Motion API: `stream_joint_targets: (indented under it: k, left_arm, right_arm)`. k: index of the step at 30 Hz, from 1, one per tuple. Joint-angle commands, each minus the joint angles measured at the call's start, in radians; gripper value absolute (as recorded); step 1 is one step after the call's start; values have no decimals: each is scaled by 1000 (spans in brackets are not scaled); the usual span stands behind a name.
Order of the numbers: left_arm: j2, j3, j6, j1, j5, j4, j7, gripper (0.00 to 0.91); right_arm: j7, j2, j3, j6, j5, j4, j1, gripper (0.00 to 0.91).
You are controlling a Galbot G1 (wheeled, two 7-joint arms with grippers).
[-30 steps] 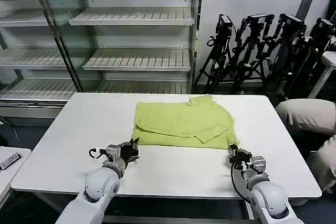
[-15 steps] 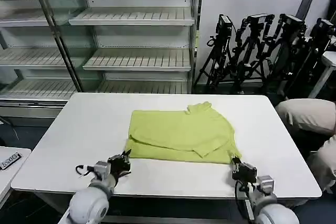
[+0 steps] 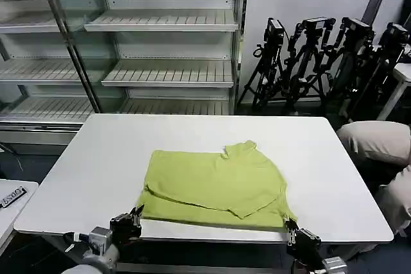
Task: Fold and organize the clothes.
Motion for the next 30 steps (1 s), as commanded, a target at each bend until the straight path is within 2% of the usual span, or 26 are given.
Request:
stream_joint_targets:
  k: [1,3,6,8,10,12,15,19,26,30]
  left_arm:
    - [42,-94,-51,76,55,-126,0,907]
    - [53,-107,-48,24,34,-134,2,907]
    - [66,-77,-49,-116,13,-71,40,907]
    - [61,0,-38,-252,-21,-2,64,907]
    - [48,78,-11,-380,-43,77,76,907]
    - [34,134,-12,-468,-42,164,94,907]
    - [14,197,-11,-597,-51,290,121,907]
    - [-5,241,-12,-715,-57,436,146,907]
    - [-30,263,27,-831,-54,669,202,907]
    - [-33,271,30,-848,-47,715,212,907]
  right_arm:
    - [-31,2,68,34,17,106,-67,907]
    - [-30,-18,100,20,81,111,9,907]
    - [-2,-40,80,-60,116,41,231,907]
    - [40,-41,13,-134,115,-57,442,907]
    - [71,-45,-83,-167,115,-203,593,907]
    - [109,-32,-170,-183,115,-337,777,907]
    - [161,-1,-266,-192,126,-494,960,907]
    - [166,44,-318,-207,169,-630,1063,907]
    - [167,123,-351,-204,145,-856,1146,907]
    - [162,168,-348,-202,138,-922,1180,907]
